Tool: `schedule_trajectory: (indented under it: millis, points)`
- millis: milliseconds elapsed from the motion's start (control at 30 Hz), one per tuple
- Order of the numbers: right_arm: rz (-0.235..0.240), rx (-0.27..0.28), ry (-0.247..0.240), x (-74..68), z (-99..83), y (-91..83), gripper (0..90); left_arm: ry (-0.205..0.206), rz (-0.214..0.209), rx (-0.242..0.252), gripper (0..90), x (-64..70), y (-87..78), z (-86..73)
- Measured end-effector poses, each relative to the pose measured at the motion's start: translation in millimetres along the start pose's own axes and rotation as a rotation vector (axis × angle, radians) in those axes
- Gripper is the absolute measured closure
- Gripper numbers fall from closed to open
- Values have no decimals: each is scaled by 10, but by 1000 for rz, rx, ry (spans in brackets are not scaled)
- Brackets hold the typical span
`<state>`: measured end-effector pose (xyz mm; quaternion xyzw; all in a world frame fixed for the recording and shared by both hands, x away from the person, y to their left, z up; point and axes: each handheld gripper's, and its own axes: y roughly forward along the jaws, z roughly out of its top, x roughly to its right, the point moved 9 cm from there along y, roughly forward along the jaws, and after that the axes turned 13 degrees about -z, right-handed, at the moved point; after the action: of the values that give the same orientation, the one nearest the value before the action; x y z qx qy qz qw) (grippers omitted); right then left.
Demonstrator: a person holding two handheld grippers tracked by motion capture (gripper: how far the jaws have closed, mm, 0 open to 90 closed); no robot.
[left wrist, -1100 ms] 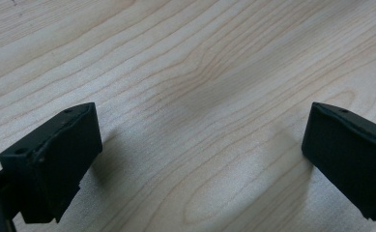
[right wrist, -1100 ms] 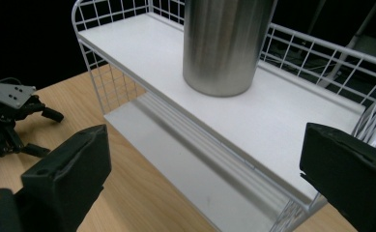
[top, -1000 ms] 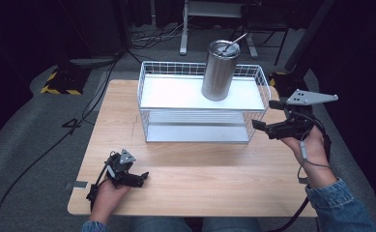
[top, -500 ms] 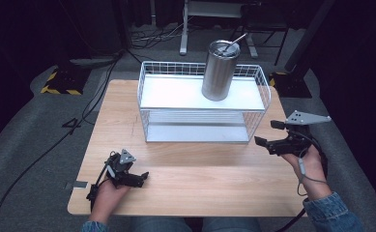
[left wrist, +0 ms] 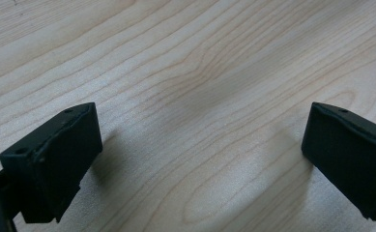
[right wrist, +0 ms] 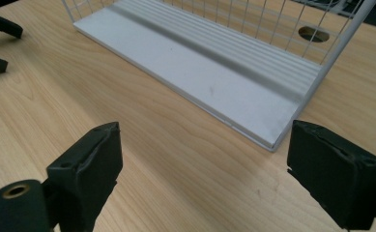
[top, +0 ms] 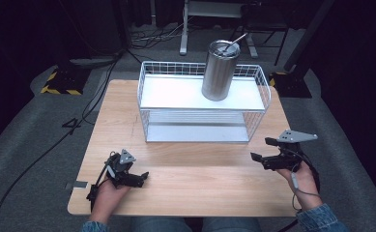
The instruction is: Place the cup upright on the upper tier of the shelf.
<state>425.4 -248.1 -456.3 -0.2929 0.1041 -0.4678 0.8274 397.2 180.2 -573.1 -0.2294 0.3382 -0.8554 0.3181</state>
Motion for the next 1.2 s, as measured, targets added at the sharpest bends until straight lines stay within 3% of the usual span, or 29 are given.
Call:
schedule_trajectory:
  millis: [200,367,667,1200]
  points:
    - [13,-21,29,-43,-156,91,147,0,0,0,12,0,0,0]
    - [-7,-63,6,-84,-336,193,148,0,0,0,12,0,0,0]
    - [2,-118,24,-167,-550,335,147,0,0,0,12,0,0,0]
    - [-23,-223,-37,-323,-882,547,139,-1,0,0,12,1,0,0]
